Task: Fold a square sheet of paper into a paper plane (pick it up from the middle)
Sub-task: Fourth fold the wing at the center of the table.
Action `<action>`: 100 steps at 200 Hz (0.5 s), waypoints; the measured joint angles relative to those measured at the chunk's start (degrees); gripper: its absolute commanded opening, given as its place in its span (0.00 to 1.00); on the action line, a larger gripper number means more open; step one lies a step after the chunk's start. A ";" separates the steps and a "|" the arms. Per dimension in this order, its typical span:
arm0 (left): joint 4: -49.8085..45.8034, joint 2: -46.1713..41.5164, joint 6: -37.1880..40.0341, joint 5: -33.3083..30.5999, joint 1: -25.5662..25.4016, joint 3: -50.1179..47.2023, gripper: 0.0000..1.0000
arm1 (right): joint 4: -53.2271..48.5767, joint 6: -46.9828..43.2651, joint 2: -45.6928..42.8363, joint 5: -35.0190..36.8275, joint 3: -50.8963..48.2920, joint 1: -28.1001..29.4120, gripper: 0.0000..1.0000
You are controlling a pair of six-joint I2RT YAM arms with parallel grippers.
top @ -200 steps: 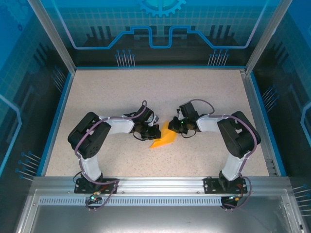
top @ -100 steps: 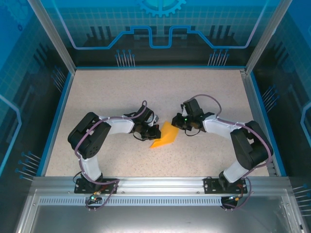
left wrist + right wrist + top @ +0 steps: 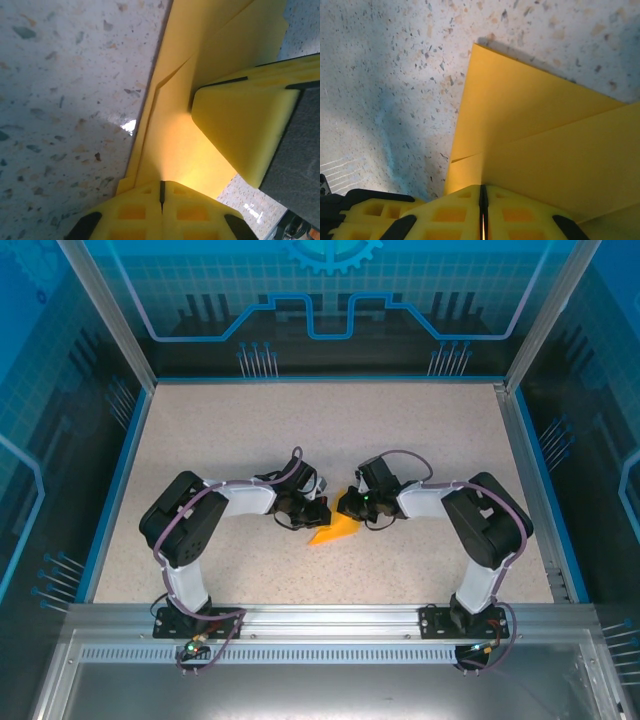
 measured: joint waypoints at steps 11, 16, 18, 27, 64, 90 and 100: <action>-0.68 -0.15 0.13 -0.13 0.00 0.15 0.01 | 0.07 0.04 0.09 -0.07 -0.02 0.00 0.10; -1.42 -0.17 0.17 -0.31 0.00 0.52 0.02 | 0.04 0.07 0.11 -0.04 -0.02 0.00 0.10; -1.60 -0.17 0.20 -0.33 0.00 0.59 0.03 | 0.04 0.09 0.13 -0.04 -0.02 0.00 0.10; -3.13 -0.24 0.63 -0.55 0.00 1.29 0.06 | 0.00 0.24 0.15 -0.02 -0.02 0.00 0.10; -7.69 -3.82 1.14 -0.48 -0.09 2.84 0.26 | 0.07 0.90 0.26 0.02 -0.02 0.00 0.10; -8.35 -7.41 0.02 -0.44 -0.79 2.84 0.29 | 0.15 1.60 0.42 0.00 -0.02 0.00 0.10; -8.33 -8.07 -0.59 -0.42 -1.42 2.84 0.30 | 0.20 1.92 0.46 -0.02 -0.02 0.00 0.10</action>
